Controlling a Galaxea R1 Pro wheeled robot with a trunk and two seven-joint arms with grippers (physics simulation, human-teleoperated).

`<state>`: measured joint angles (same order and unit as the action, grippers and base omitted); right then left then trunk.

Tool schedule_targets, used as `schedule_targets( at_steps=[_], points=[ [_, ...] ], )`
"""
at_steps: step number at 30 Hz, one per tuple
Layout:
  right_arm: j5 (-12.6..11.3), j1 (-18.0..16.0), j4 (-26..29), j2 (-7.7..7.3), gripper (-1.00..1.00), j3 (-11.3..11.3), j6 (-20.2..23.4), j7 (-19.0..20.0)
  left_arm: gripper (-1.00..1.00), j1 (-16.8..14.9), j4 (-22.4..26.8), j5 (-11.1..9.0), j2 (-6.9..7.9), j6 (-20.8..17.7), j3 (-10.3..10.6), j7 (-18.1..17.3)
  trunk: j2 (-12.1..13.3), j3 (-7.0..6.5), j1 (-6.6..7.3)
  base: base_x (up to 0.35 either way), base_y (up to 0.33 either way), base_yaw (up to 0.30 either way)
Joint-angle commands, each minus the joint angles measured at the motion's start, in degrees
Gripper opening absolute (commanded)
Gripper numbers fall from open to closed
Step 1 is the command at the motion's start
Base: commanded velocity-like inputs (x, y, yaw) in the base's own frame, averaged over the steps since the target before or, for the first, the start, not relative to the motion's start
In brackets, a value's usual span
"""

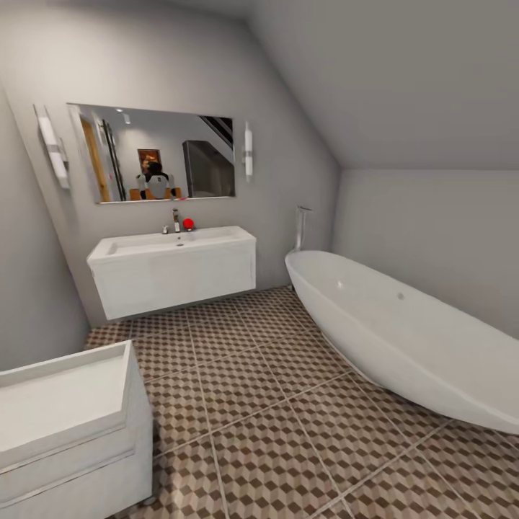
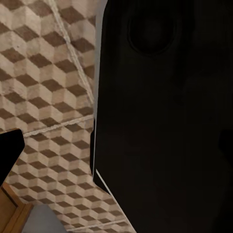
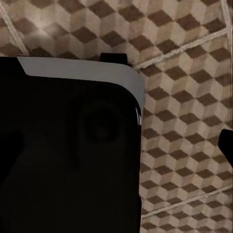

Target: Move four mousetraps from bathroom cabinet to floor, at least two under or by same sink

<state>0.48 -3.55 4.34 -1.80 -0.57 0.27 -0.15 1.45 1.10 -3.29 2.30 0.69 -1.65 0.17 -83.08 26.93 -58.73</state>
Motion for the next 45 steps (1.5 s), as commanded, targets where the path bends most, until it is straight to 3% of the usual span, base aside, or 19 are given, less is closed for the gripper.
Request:
schedule_targets(
  at_steps=[1, 7, 12, 13, 18, 22, 23, 28, 29, 31, 33, 40, 42, 43, 45],
  points=[
    [0.0, 0.0, 0.0, 0.0, 1.0, 0.0, 0.0, 0.0, 1.0, 0.0, 0.0, 0.0, 0.0, 0.0, 0.0, 0.0, 0.0, 0.0, 0.0, 0.257, -0.224, 0.0],
    [-0.1, -0.62, 0.45, -0.09, 1.0, 0.07, 0.24, -0.14, 1.0, -0.02, 0.89, -0.09, -0.11, 0.24, -0.13, 0.0, 0.0, 0.0, 0.0, 0.258, -0.234, 0.0],
    [0.04, -3.4, 1.33, -0.13, 1.0, 0.03, 0.31, -0.14, 1.0, -0.03, 1.35, -0.13, -0.04, 3.65, -5.98, -0.31, 0.0, 0.0, 0.0, 0.191, -0.272, 0.097],
    [0.04, -3.4, 1.33, -0.13, 1.0, 0.03, 0.31, -0.14, 1.0, -0.03, 1.35, -0.13, -0.04, 3.65, -5.98, -0.31, 0.0, 0.0, 0.0, 0.127, -0.296, 0.17],
    [1.35, -4.61, 2.4, 0.24, 1.0, -0.09, 0.3, -0.18, 1.0, -0.04, 1.43, -0.11, 0.07, 8.03, -15.76, -0.79, 0.0, 0.04, 0.0, 0.068, -0.316, 0.225],
    [3.64, -5.04, 6.49, 0.48, 1.0, -0.13, 0.73, -0.12, 1.0, -0.03, 2.4, -0.07, 0.08, 10.72, -22.68, -0.97, 0.0, 0.12, 0.0, 0.025, -0.33, 0.266],
    [3.64, -5.04, 6.49, 0.48, 1.0, -0.13, 0.73, -0.12, 1.0, -0.03, 2.4, -0.07, 0.08, 10.72, -22.68, -0.97, 0.0, 0.14, 0.0, 0.017, -0.326, 0.273],
    [7.56, -5.24, 15.58, 0.77, 1.0, -0.19, 5.66, -0.03, 1.0, 0.09, 7.82, -0.19, -0.25, 12.04, -28.21, -1.15, 0.0, 0.2, 0.0, 0.009, -0.209, 0.283],
    [7.56, -5.24, 15.58, 0.77, 1.0, -0.19, 5.66, -0.03, 1.0, 0.09, 7.82, -0.19, -0.25, 12.04, -28.21, -1.15, 0.0, 0.21, 0.0, 0.006, -0.129, 0.289],
    [8.84, -5.27, 19.7, 0.95, 1.0, -0.2, 9.41, 0.03, 1.0, 0.14, 11.69, -0.38, -0.89, 11.49, -30.08, -1.18, 0.0, 0.22, 0.0, 0.004, -0.093, 0.292],
    [10.1, -5.24, 28.43, 1.29, 1.0, -0.23, 15.63, 0.16, 1.0, 0.46, 23.09, -1.05, -3.48, 5.54, -32.82, -1.16, 0.0, 0.22, 0.0, 0.002, -0.043, 0.296],
    [10.83, -4.73, 44.34, 1.41, 1.0, -0.34, 20.14, 2.36, 1.0, 5.3, 52.48, -2.41, -8.92, -12.14, -34.23, -1.0, 0.0, 0.23, 0.0, 0.001, -0.015, 0.299],
    [10.96, -4.55, 49.38, 1.42, 1.0, -0.36, 22.06, 4.1, 1.0, 6.46, 58.72, -4.55, -9.79, -15.69, -34.35, -0.96, 0.0, 0.23, 0.0, 0.0, -0.005, 0.3],
    [11.1, -4.4, 54.71, 1.4, 1.0, -0.8, 25.42, 6.2, 1.0, 7.4, 63.15, -8.15, -10.3, -18.12, -34.37, -0.83, 0.0, 0.24, 0.0, 0.0, -0.003, 0.299],
    [11.2, -4.33, 60.39, 1.27, 1.0, -2.2, 30.02, 8.5, 1.0, 8.27, 66.39, -12.1, -10.6, -19.74, -34.2, -0.62, 0.0, 0.27, 0.0, 0.0, -0.002, 0.299]
  ],
)
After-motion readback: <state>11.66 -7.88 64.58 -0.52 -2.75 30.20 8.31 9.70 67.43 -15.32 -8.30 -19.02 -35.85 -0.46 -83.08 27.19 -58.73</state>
